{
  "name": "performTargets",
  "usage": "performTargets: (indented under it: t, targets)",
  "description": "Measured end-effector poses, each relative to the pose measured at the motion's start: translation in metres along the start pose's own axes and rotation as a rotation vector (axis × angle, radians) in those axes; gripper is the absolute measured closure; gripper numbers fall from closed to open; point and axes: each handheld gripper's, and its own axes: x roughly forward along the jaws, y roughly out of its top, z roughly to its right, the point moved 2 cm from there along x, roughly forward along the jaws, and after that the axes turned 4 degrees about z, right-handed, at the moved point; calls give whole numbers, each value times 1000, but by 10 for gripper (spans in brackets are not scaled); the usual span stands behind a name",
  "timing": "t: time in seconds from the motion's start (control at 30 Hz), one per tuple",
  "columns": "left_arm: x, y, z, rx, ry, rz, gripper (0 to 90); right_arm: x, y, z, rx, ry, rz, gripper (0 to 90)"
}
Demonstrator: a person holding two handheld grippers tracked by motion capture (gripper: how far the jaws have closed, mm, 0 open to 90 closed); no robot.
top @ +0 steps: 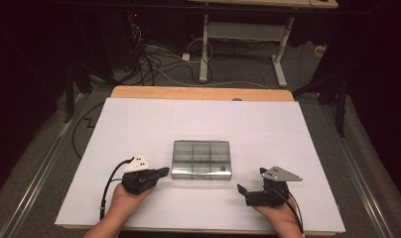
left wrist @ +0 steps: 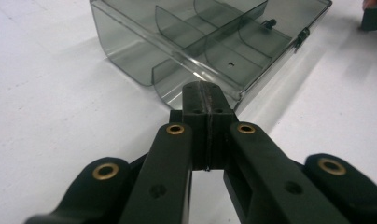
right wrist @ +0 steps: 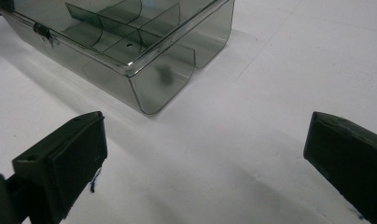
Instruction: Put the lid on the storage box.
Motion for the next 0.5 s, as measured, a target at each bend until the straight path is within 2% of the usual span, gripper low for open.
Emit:
performTargets:
  t: [0.03,0.1,0.23,0.37,0.5]
  targets:
    - [-1,1,-2,2,7,2,875,0,0,0,-2,-1,2,4]
    - [-3,1,-4,35,34,7,874,0,0,0,-2,-2,3,4]
    - [-10,6,-14,29,64,25,875,-1,0,0,1,1,4,4]
    - [-20,8,-25,62,114,39,873,-2,1,-1,2,-1,13,4]
    - [-31,10,-32,59,133,50,872,-3,2,-1,1,-3,17,4]
